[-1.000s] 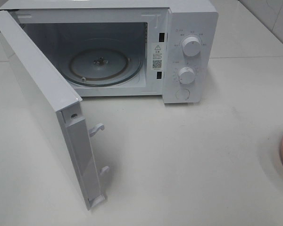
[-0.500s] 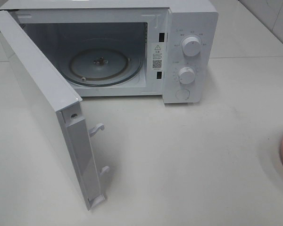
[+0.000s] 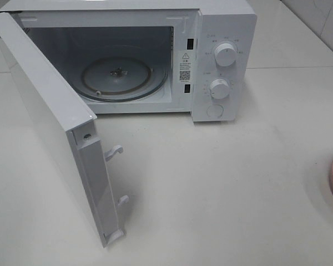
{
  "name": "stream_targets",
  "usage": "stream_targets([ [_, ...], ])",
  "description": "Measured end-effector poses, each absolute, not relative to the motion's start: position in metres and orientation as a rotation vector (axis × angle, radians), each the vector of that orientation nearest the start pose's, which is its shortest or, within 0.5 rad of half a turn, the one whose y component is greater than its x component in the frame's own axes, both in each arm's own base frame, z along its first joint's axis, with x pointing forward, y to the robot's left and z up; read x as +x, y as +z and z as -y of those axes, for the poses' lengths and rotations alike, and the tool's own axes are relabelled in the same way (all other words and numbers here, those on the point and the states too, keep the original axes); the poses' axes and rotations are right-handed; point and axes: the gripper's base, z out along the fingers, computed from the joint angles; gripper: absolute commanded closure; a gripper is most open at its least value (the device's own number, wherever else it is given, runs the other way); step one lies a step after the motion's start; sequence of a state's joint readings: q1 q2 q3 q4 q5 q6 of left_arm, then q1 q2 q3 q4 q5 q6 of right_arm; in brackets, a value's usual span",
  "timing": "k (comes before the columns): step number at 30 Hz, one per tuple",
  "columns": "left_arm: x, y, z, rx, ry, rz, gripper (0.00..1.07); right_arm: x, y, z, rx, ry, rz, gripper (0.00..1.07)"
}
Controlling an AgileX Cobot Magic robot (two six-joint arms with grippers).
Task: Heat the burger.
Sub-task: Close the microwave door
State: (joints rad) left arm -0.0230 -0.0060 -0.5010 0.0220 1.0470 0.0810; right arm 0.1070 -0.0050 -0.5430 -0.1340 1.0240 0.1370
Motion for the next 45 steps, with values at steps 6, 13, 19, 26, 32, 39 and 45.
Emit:
stream_targets([
  [6, -0.0053, 0.2786, -0.0019, 0.104, 0.063, -2.021, 0.07, -0.0042, 0.2832, 0.0108, 0.034, -0.006, -1.983, 0.32],
  [13, -0.0053, 0.2786, -0.0019, 0.104, 0.063, -2.021, 0.07, -0.004, 0.2829, 0.0108, 0.033, -0.006, -1.984, 0.34],
  [19, -0.0053, 0.2786, -0.0019, 0.104, 0.063, -2.021, 0.07, -0.004, 0.2829, 0.0108, 0.033, -0.006, -1.984, 0.34],
  [26, -0.0053, 0.2786, -0.0019, 0.104, 0.063, -2.021, 0.07, -0.004, 0.2829, 0.0108, 0.033, -0.006, -1.984, 0.34],
  [32, -0.0053, 0.2786, -0.0019, 0.104, 0.063, -2.021, 0.07, -0.004, 0.2829, 0.0108, 0.033, -0.006, -1.984, 0.34],
  [39, -0.0053, 0.2786, -0.0019, 0.104, 0.063, -2.021, 0.07, -0.004, 0.2829, 0.0108, 0.033, -0.006, -1.984, 0.34],
  [45, -0.0053, 0.2786, -0.0019, 0.104, 0.063, -2.021, 0.07, -0.004, 0.2829, 0.0108, 0.033, -0.006, -1.984, 0.34],
])
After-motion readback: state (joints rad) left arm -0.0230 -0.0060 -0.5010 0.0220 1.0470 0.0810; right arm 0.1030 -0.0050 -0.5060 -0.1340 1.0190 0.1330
